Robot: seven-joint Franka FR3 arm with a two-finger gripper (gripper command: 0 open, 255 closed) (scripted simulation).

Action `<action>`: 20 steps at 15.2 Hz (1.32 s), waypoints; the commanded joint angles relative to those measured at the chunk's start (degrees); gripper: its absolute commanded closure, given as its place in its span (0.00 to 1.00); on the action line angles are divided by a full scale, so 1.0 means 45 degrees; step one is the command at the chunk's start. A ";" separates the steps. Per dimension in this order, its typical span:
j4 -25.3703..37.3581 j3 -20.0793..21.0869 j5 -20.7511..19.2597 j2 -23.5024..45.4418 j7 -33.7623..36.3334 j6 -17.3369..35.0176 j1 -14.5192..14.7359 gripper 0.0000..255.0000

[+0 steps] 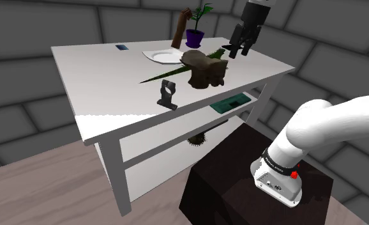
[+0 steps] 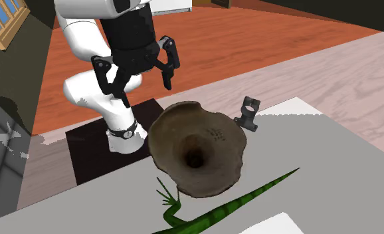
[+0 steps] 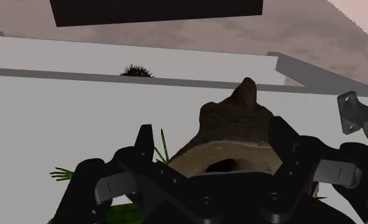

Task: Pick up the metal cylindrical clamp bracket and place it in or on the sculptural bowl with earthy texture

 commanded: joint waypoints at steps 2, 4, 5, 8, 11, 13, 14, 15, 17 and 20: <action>0.0084 0.0274 0.0147 0.0226 0.0264 0.0142 0.0081 0.00; 0.0295 0.0818 0.0414 0.0718 0.0788 0.0427 0.0231 0.00; 0.0422 0.1087 0.0533 0.0983 0.1050 0.0569 0.0301 0.00; 0.0889 0.1886 0.0818 0.1851 0.1839 0.0988 0.0485 0.00; 0.1485 0.2681 0.0988 0.2824 0.2637 0.1382 0.0620 0.00; 0.1953 0.3210 0.1025 0.3529 0.3183 0.1627 0.0687 0.00; 0.2208 0.3475 0.1019 0.3898 0.3461 0.1741 0.0712 0.00; 0.2478 0.3738 0.0993 0.4279 0.3745 0.1850 0.0738 0.00; 0.3062 0.4260 0.0881 0.5079 0.4331 0.2049 0.0787 0.00; 0.4051 0.5030 0.0548 0.6378 0.5265 0.2288 0.0870 0.00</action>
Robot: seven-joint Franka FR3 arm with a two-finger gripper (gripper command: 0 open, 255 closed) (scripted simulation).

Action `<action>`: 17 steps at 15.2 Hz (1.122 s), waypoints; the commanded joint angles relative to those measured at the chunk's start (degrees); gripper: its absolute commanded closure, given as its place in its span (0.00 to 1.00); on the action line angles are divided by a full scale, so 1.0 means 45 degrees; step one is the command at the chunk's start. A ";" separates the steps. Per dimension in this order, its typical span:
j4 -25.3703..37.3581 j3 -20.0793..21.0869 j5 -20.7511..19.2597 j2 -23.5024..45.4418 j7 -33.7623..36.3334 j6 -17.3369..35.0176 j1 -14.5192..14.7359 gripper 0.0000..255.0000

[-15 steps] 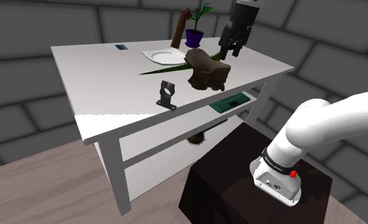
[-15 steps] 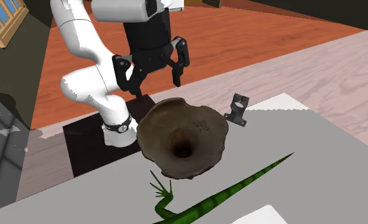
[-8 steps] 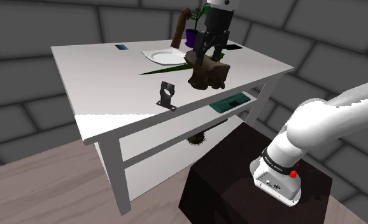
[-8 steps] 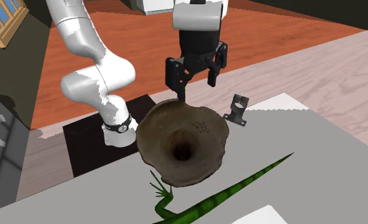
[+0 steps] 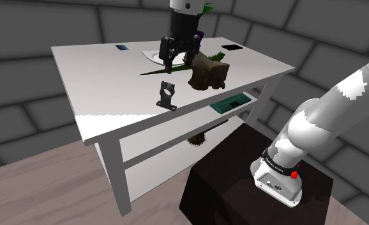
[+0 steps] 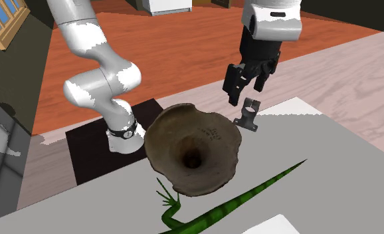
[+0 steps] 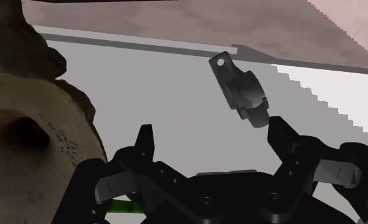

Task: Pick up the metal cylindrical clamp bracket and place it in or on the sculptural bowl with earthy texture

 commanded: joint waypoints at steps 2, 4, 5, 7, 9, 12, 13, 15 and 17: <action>0.1132 0.0770 -0.0463 0.1394 0.1021 0.0149 0.0120 0.00; 0.1272 0.0958 -0.0625 0.1784 0.1293 0.0349 0.0182 0.00; 0.1099 0.0963 -0.0620 0.1781 0.1290 0.0520 0.0192 0.00; 0.0760 0.0980 -0.0612 0.1785 0.1286 0.0862 0.0204 0.00; 0.0434 0.1000 -0.0609 0.1801 0.1286 0.1204 0.0215 0.00; 0.0183 0.1018 -0.0609 0.1821 0.1289 0.1473 0.0224 0.00; 0.0184 0.1018 -0.0610 0.1823 0.1289 0.1473 0.0224 0.00; 0.0184 0.1018 -0.0610 0.1823 0.1290 0.1473 0.0224 0.00; 0.0184 0.1018 -0.0610 0.1823 0.1290 0.1473 0.0224 0.00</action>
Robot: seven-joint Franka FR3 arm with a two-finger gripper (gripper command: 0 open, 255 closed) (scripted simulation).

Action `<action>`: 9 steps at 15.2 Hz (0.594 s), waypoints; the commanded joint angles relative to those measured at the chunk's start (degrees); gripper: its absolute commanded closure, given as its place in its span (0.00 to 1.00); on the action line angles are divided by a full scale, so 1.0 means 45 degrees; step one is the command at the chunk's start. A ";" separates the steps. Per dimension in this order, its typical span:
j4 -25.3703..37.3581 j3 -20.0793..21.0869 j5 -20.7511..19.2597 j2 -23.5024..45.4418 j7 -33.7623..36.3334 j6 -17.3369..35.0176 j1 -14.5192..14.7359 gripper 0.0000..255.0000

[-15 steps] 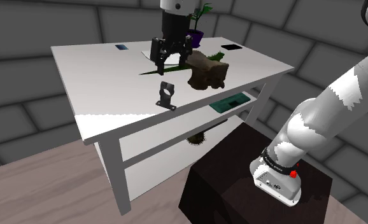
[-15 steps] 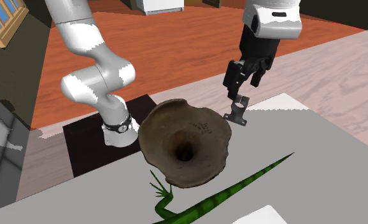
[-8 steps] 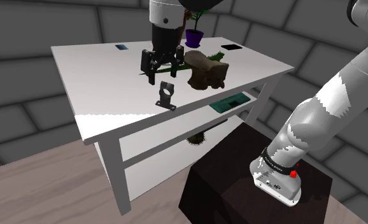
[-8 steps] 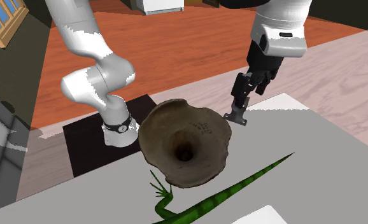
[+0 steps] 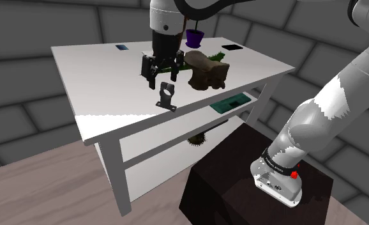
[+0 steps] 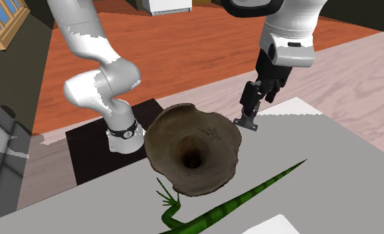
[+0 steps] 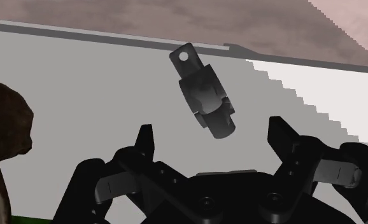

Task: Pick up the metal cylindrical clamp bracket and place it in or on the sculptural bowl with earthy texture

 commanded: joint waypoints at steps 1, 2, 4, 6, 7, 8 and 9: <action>0.0000 0.0000 0.0000 0.0000 0.0000 0.0000 0.0000 0.00; 0.0000 0.0000 0.0000 0.0000 0.0000 0.0000 0.0000 1.00; 0.0000 0.0000 0.0000 0.0000 0.0000 0.0000 0.0000 1.00; 0.0014 0.0003 -0.0004 0.0008 0.0005 -0.0006 0.0000 1.00; 0.0007 0.0000 -0.0007 0.0013 0.0000 0.0005 -0.0003 1.00; 0.0014 -0.0002 -0.0009 0.0015 -0.0003 -0.0001 -0.0004 1.00; 0.0006 -0.0001 -0.0004 0.0006 -0.0001 -0.0001 -0.0002 1.00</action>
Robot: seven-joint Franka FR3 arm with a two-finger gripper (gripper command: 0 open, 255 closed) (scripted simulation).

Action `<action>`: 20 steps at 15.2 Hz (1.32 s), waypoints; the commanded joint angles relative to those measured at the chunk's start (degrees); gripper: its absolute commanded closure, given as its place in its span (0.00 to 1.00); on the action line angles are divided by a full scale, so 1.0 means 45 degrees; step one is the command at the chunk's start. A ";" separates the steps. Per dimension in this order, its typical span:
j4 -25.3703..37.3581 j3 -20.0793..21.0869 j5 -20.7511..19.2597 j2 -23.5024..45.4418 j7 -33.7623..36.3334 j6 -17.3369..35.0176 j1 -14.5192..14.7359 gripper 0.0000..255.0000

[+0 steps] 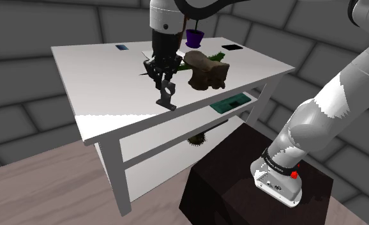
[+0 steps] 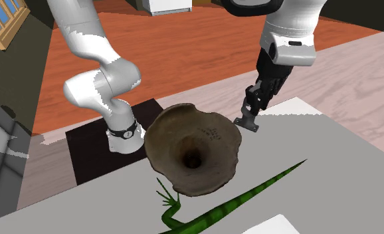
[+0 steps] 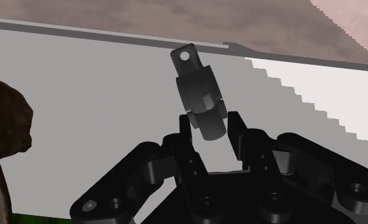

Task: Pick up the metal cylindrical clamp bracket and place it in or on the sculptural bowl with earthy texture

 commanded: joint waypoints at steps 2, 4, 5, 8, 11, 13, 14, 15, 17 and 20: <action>-0.0047 0.0004 0.0005 0.0005 0.0003 -0.0020 0.0004 1.00; 0.0263 -0.0018 0.0010 -0.0030 -0.0001 -0.0361 -0.0005 1.00; 0.0427 -0.0028 0.0008 -0.0037 0.0001 -0.0532 -0.0010 1.00; 0.0928 -0.0054 0.0000 -0.0050 0.0008 -0.1044 -0.0025 1.00; 0.1456 -0.0073 -0.0020 -0.0034 0.0026 -0.1558 -0.0040 1.00; 0.1824 -0.0082 -0.0039 -0.0007 0.0044 -0.1902 -0.0050 1.00; 0.2013 -0.0086 -0.0051 0.0011 0.0054 -0.2074 -0.0055 1.00; 0.2205 -0.0088 -0.0064 0.0033 0.0066 -0.2247 -0.0059 1.00; 0.2600 -0.0090 -0.0093 0.0086 0.0093 -0.2593 -0.0067 1.00; 0.3220 -0.0085 -0.0147 0.0193 0.0143 -0.3118 -0.0078 1.00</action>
